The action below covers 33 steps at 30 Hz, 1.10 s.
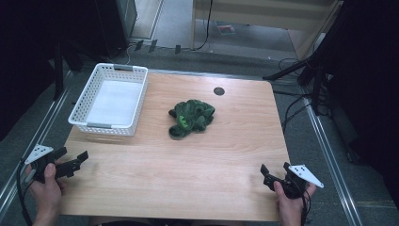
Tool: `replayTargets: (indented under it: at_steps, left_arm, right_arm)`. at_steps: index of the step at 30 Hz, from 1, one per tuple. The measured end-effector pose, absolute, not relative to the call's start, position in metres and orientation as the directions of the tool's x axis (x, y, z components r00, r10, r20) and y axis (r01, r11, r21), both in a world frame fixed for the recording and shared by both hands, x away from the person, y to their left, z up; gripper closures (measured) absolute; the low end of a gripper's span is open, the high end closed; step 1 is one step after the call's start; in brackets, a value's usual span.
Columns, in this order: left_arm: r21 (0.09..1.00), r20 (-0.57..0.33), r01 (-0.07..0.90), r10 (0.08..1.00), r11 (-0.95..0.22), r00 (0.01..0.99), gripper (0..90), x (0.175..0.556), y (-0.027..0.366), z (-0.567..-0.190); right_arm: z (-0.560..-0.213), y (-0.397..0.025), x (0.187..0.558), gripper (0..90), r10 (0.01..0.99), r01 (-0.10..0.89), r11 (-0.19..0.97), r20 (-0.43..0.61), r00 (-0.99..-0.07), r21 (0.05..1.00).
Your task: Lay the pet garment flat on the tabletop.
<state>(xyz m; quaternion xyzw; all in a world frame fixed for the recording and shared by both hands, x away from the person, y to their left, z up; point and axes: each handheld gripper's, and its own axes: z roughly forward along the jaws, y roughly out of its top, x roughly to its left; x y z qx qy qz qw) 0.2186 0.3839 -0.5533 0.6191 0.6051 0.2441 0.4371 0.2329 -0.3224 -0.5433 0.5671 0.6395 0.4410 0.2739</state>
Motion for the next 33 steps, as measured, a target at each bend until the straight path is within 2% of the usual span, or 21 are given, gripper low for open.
replayTargets:
  at_steps: [7,18,32,33]
  left_arm:
    - [0.840,-0.223,0.531,0.964,0.113,0.147,9.2,0.218,0.383,-0.553]
    - [0.840,-0.210,0.534,0.966,0.100,0.149,9.1,0.218,0.383,-0.553]
    - [0.839,-0.224,0.533,0.963,0.112,0.151,9.1,0.218,0.384,-0.553]
    - [0.840,-0.225,0.531,0.963,0.113,0.151,9.1,0.218,0.384,-0.553]
  right_arm:
    - [-0.541,-0.321,0.233,0.0,0.968,0.486,-0.016,0.136,-0.212,0.874]
    - [-0.522,-0.302,0.239,0.0,0.956,0.465,0.002,0.135,-0.261,0.885]
    - [-0.493,-0.220,0.272,0.0,0.902,0.447,0.109,0.100,-0.419,0.888]
    - [-0.489,-0.204,0.279,0.0,0.885,0.437,0.140,0.085,-0.458,0.889]
